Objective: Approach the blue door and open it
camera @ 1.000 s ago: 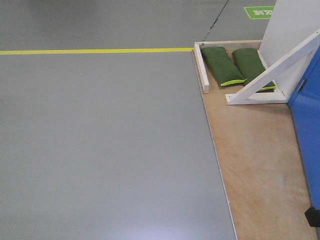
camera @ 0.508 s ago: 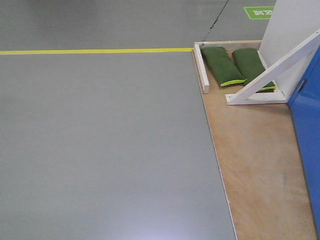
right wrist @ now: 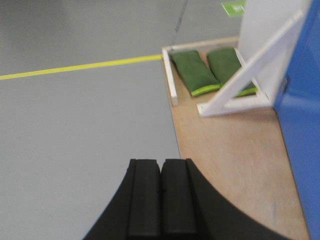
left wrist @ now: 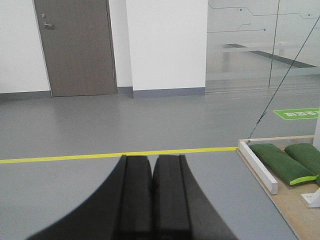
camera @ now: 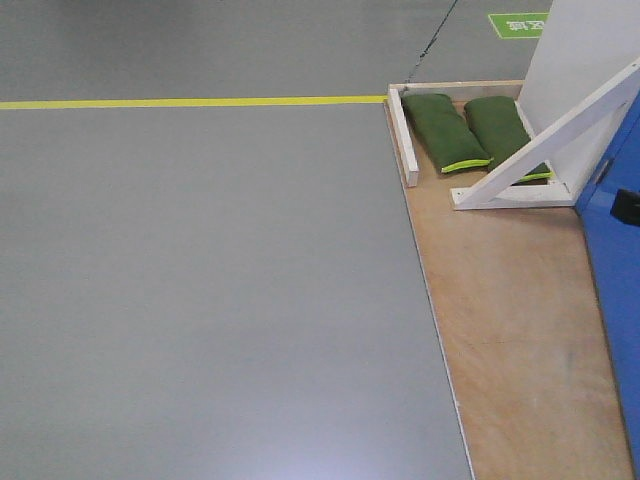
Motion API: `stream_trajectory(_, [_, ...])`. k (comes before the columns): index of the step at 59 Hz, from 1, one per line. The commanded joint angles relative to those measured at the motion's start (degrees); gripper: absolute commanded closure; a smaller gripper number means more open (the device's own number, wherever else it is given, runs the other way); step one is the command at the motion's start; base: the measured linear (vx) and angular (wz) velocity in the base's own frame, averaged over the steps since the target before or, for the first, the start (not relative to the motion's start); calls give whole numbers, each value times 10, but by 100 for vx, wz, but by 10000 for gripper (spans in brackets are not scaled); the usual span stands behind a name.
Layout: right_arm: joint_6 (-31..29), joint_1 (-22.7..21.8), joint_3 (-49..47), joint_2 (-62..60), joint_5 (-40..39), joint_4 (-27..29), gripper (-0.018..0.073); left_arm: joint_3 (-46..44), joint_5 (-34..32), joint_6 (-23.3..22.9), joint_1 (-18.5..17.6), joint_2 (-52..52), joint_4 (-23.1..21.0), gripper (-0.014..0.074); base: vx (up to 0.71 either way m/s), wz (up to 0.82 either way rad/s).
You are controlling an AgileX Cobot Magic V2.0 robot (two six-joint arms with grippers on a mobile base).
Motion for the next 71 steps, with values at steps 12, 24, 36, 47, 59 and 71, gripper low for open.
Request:
stream_trajectory(12, [-1,-261,-107,49,-57,289,561,-16,-47,-4,0,-7,-1,524,0,0])
stream_trajectory(24, [-1,-479,-184,83,-151,616,561,-16,-47,-4,0,-7,-1,524,0,0])
stream_trajectory(36, [-1,-594,-272,137,-176,721,561,-16,-47,-4,0,-7,-1,524,0,0])
stream_trajectory(47, [-1,-630,-378,221,-174,755,561,-16,-47,-4,0,-7,-1,524,0,0])
stream_trajectory(59, [-1,-653,-494,307,-179,755,561,-16,-47,-4,0,-7,-1,524,0,0])
stream_trajectory(71, [-1,-671,-582,370,-178,755,561,-16,-47,-4,0,-7,-1,524,0,0])
